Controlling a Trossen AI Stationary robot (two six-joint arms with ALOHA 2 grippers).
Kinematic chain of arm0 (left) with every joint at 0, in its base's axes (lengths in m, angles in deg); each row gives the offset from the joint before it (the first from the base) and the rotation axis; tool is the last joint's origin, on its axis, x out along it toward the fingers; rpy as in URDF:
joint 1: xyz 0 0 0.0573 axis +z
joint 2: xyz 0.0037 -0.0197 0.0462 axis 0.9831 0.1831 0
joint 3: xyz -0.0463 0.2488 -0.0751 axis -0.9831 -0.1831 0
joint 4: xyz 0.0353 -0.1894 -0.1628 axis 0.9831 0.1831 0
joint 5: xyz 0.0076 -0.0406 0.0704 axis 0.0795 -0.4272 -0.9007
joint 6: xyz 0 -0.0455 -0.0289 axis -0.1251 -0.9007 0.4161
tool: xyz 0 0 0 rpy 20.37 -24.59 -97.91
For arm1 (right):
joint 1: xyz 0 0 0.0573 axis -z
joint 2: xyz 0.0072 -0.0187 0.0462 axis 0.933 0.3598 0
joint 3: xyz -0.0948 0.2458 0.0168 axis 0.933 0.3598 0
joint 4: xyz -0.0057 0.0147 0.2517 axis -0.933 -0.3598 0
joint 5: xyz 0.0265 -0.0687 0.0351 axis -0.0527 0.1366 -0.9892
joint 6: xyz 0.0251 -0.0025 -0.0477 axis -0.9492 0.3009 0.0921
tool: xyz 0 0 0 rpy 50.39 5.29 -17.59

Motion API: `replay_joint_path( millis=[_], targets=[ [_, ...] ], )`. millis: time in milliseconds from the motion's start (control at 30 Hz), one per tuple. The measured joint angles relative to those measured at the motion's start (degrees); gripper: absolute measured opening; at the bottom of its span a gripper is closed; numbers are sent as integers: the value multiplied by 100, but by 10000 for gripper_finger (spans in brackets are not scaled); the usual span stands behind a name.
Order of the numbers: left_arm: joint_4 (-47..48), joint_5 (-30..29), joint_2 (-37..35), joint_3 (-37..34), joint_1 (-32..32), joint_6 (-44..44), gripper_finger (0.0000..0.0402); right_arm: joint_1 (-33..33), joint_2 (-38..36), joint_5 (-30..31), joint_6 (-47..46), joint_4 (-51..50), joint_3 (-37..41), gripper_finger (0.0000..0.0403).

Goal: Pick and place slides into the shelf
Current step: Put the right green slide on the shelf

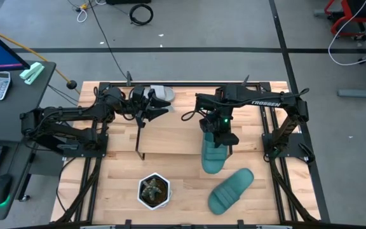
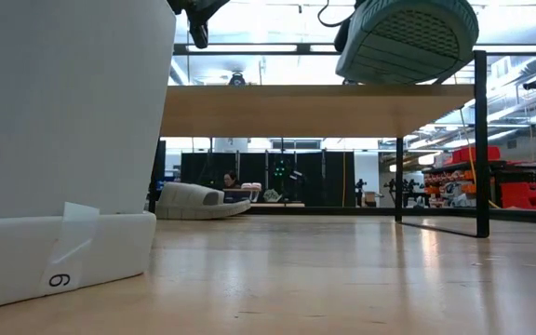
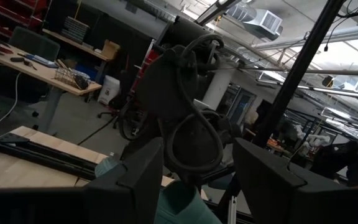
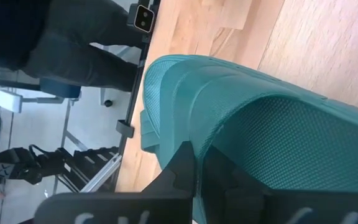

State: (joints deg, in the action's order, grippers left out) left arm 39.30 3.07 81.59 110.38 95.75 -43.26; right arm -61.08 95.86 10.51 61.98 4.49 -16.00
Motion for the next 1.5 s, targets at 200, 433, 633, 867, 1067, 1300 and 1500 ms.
replay_joint_path(
  millis=[200, 433, 633, 867, 1067, 1300, 1500],
  targets=[
    [0, 1, 0, 0, 0, 0, 196, 1, 0, 138, 10, 22, 167, 9],
    [0, 1, 0, 0, 0, 1, 197, -1, -2, 121, -9, 125, 382, 9],
    [0, 1, 0, 0, 0, 1, 201, 42, -1, 195, -28, 218, 380, 10],
    [0, 1, 0, 0, 0, 2, 198, 38, 0, 350, -54, 258, 380, 85],
    [0, 1, 0, 0, 0, 1, 200, 41, 0, 658, -149, 251, 378, 127],
    [0, 1, 0, 0, 0, 2, 199, 86, -54, 778, -280, 235, 350, 143],
    [2, 1, 0, 0, 0, 23, 200, 224, -63, 969, -334, 108, -120, 143]
  ],
)
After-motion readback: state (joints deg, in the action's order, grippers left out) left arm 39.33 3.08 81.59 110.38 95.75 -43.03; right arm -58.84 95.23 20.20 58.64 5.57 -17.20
